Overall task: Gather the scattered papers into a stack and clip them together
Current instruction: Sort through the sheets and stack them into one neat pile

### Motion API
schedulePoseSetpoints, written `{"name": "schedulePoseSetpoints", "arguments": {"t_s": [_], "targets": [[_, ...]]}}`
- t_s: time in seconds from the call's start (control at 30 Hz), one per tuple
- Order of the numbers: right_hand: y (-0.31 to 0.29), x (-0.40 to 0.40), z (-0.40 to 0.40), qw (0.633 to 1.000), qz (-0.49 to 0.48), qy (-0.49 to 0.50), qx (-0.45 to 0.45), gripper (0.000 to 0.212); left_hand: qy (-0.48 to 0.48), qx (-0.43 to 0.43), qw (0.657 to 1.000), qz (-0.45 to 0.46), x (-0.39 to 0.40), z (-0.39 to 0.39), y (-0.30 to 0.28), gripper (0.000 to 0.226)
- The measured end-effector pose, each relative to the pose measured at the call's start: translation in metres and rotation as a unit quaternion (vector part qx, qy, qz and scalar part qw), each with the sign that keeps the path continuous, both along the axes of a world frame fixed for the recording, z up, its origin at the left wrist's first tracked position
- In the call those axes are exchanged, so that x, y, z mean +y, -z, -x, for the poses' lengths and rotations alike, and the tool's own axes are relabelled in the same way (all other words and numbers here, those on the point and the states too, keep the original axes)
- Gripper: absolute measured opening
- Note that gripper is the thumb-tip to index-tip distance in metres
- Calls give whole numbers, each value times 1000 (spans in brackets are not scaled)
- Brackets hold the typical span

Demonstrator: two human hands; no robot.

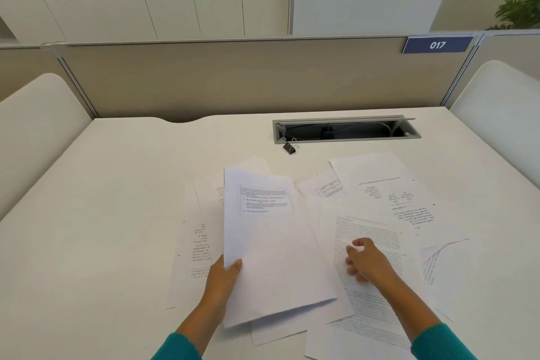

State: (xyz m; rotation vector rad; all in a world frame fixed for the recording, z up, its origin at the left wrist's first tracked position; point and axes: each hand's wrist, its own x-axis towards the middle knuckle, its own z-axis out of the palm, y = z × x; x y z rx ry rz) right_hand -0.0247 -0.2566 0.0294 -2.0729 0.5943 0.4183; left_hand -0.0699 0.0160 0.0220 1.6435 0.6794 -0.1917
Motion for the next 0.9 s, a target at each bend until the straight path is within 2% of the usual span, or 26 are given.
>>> {"name": "schedulePoseSetpoints", "arguments": {"t_s": [0.2, 0.37, 0.5, 0.7, 0.9], "targets": [[7, 12, 1, 999, 13, -43, 18, 32, -10, 17, 1000, -5, -2, 7, 11, 46], [-2, 23, -6, 995, -61, -45, 60, 28, -6, 3, 1000, -21, -3, 9, 14, 46], [-6, 35, -6, 990, -75, -61, 99, 26, -11, -5, 1000, -27, -3, 9, 14, 49], [-8, 43, -6, 987, -147, -20, 54, 37, -13, -9, 1000, -12, -1, 11, 15, 51], [-2, 34, -5, 982, -187, -18, 36, 33, -10, -12, 1000, -3, 1, 11, 16, 50]]}}
